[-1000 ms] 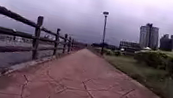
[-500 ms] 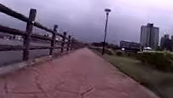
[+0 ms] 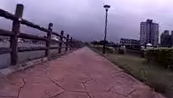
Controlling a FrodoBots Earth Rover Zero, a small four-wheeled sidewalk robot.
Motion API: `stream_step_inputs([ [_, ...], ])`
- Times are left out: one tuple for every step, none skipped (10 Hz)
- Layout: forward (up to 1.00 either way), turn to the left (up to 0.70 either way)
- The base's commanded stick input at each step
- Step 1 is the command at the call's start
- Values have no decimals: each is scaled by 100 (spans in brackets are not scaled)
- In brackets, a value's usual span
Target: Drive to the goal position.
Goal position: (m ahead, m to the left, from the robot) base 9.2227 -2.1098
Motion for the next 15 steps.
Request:
stream_step_inputs([
  [100,0],
  [99,0],
  [98,0],
  [99,0],
  [100,0],
  [100,0],
  [100,0],
  [100,0],
  [100,0],
  [100,0],
  [100,0],
  [100,19],
  [100,32],
  [100,0],
  [100,0],
])
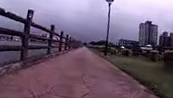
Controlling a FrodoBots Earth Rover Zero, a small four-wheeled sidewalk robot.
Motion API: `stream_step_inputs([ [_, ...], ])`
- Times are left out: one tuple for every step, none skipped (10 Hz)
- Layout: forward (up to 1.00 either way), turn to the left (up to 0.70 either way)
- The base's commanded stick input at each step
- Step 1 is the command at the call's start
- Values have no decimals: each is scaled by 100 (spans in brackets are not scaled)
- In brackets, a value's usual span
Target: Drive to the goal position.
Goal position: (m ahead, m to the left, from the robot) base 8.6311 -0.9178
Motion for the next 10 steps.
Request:
stream_step_inputs([
  [100,0],
  [100,0],
  [100,4],
  [100,37],
  [100,35],
  [100,8],
  [100,0],
  [100,0],
  [100,0],
  [100,0],
])
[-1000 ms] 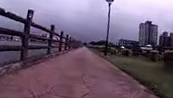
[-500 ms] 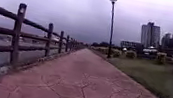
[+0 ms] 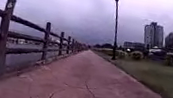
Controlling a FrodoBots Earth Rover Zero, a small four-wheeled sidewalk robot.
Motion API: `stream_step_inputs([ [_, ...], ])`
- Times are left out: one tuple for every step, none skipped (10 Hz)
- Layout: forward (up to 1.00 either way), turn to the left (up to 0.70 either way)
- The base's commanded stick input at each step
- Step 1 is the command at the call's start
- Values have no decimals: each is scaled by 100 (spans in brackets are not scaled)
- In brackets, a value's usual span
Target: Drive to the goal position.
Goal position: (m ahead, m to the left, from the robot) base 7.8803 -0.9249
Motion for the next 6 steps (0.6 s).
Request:
stream_step_inputs([
  [100,0],
  [100,0],
  [100,0],
  [100,0],
  [100,0],
  [100,0],
])
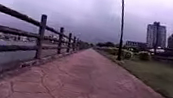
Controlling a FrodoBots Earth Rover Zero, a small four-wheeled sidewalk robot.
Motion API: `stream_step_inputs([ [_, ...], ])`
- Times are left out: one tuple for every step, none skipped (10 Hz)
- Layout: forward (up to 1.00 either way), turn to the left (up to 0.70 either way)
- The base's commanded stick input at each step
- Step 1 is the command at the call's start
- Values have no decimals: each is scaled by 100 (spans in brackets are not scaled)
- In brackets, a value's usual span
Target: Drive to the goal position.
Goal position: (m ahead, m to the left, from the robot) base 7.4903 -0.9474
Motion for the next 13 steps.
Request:
stream_step_inputs([
  [100,0],
  [100,0],
  [100,0],
  [100,0],
  [100,0],
  [100,0],
  [100,31],
  [100,0],
  [100,0],
  [100,0],
  [100,0],
  [100,0],
  [100,0],
])
